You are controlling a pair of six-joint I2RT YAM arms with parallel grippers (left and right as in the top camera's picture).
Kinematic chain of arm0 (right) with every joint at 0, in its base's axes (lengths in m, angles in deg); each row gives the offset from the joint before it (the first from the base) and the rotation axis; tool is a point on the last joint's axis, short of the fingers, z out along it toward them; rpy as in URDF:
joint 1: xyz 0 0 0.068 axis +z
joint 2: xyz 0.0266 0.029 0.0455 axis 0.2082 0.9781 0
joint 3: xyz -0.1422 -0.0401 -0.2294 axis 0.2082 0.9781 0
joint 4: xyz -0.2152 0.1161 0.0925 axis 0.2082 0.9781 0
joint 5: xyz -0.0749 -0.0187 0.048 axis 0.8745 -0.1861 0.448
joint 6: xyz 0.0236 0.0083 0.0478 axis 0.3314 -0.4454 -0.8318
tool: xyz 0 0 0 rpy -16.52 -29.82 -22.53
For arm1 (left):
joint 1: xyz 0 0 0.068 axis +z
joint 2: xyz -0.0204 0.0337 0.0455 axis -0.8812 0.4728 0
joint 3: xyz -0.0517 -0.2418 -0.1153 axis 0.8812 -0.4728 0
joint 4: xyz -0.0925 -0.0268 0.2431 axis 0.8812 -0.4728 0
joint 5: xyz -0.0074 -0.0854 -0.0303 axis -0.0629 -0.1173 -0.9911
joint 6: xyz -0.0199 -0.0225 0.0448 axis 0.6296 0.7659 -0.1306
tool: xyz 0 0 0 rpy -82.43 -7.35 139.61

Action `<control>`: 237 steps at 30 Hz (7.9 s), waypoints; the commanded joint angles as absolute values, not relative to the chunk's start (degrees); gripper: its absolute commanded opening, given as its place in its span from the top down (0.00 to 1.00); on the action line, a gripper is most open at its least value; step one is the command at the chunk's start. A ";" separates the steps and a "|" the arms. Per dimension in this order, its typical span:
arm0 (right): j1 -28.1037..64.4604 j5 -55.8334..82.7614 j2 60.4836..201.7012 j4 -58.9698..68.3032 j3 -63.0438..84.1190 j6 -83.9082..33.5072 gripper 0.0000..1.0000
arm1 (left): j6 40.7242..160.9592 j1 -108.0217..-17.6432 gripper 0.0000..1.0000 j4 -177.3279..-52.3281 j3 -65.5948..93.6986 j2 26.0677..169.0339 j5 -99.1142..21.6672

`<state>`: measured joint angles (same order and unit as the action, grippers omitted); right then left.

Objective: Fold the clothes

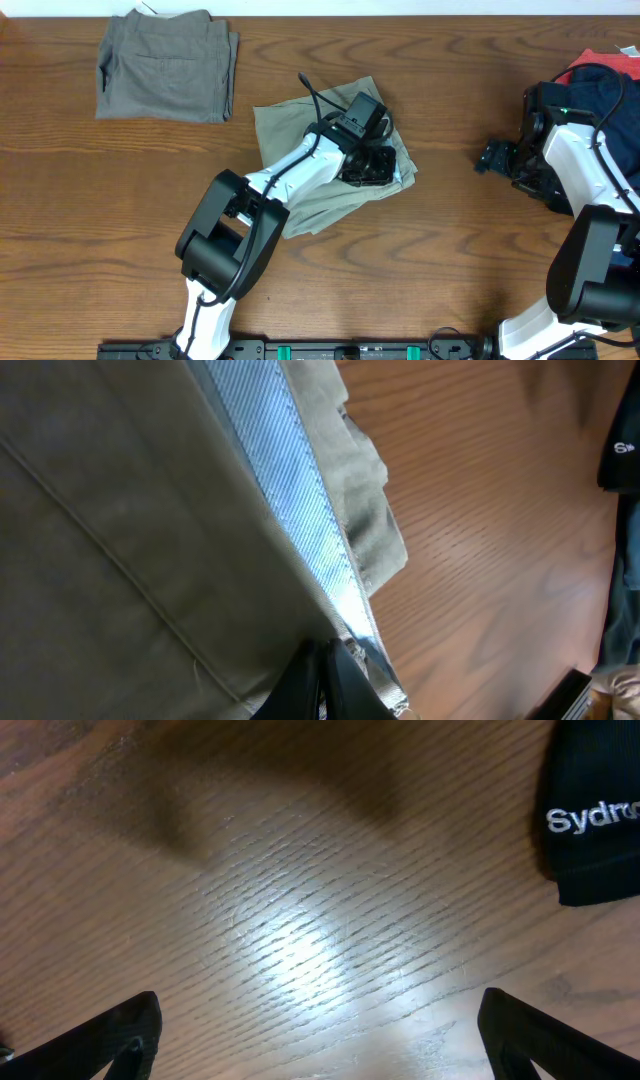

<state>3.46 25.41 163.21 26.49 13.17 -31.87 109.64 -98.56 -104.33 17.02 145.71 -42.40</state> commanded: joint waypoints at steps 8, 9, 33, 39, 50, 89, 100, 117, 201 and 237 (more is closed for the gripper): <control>3.30 26.00 162.10 26.53 12.58 -31.85 0.01 | 111.89 -99.06 0.94 -101.09 11.78 146.59 -40.45; 3.30 26.00 162.10 26.53 12.58 -31.85 0.01 | 111.89 -99.21 0.94 -100.28 11.25 146.59 -40.45; 3.30 26.00 162.10 26.53 12.58 -31.85 0.01 | 113.14 -106.97 0.94 -93.70 8.19 135.33 -50.07; 3.30 25.98 162.10 26.53 12.58 -31.85 0.01 | 113.16 -103.10 0.93 -93.68 8.19 128.88 -43.95; 3.30 26.00 162.10 26.53 12.58 -31.85 0.01 | 112.92 -100.31 0.94 -81.88 8.17 133.06 -26.92; 3.30 26.00 162.10 26.53 12.58 -31.85 0.01 | 116.98 -97.73 0.93 -51.83 8.28 159.05 -25.39; 3.30 26.00 162.10 26.53 12.58 -31.85 0.01 | 116.79 -97.68 0.93 -51.15 12.94 155.81 -29.30; 3.30 26.00 162.10 26.53 12.58 -31.85 0.01 | 116.81 -101.92 0.87 -79.69 13.00 148.77 -31.18; 3.30 26.00 162.10 26.53 12.58 -31.85 0.01 | 81.05 -65.34 0.02 -115.41 -4.15 128.03 -56.12; 3.30 26.00 162.10 26.53 12.58 -31.85 0.01 | 98.40 -65.40 0.02 -90.32 -20.35 130.65 -58.53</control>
<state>3.46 25.41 163.21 26.49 13.17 -31.87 96.57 -65.42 -89.57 -18.45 128.05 -62.66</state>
